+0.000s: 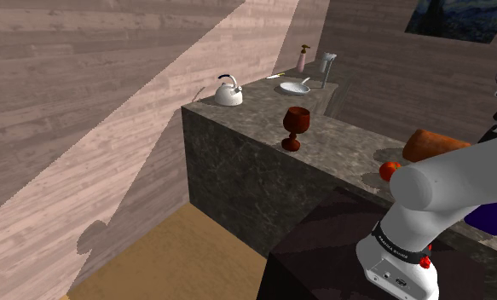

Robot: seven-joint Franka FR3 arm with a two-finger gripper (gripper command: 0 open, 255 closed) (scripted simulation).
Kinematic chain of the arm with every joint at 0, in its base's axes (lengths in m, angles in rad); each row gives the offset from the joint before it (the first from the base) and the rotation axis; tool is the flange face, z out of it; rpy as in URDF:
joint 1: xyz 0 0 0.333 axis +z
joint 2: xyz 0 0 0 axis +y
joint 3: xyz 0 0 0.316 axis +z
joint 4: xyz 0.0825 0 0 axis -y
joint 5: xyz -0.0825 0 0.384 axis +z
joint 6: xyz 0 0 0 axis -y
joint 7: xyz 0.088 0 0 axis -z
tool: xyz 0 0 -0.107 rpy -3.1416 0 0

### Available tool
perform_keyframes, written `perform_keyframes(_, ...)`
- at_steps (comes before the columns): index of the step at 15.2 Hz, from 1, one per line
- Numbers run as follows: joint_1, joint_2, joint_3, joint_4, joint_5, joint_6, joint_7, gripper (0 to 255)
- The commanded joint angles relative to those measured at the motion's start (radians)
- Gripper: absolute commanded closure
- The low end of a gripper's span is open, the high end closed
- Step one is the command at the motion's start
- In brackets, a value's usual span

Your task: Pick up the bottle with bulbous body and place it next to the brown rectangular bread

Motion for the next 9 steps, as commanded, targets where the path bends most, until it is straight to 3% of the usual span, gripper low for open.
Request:
perform_keyframes(1,0.0,0.0,-0.002,-0.004,-0.001,0.005,0.0,255)
perform_keyframes(6,0.0,0.0,-0.002,-0.004,-0.001,0.005,0.0,255)
perform_keyframes(7,0.0,0.0,-0.002,-0.004,-0.001,0.005,0.0,0)
perform_keyframes(9,0.0,0.0,-0.002,-0.004,-0.001,0.005,0.0,0)
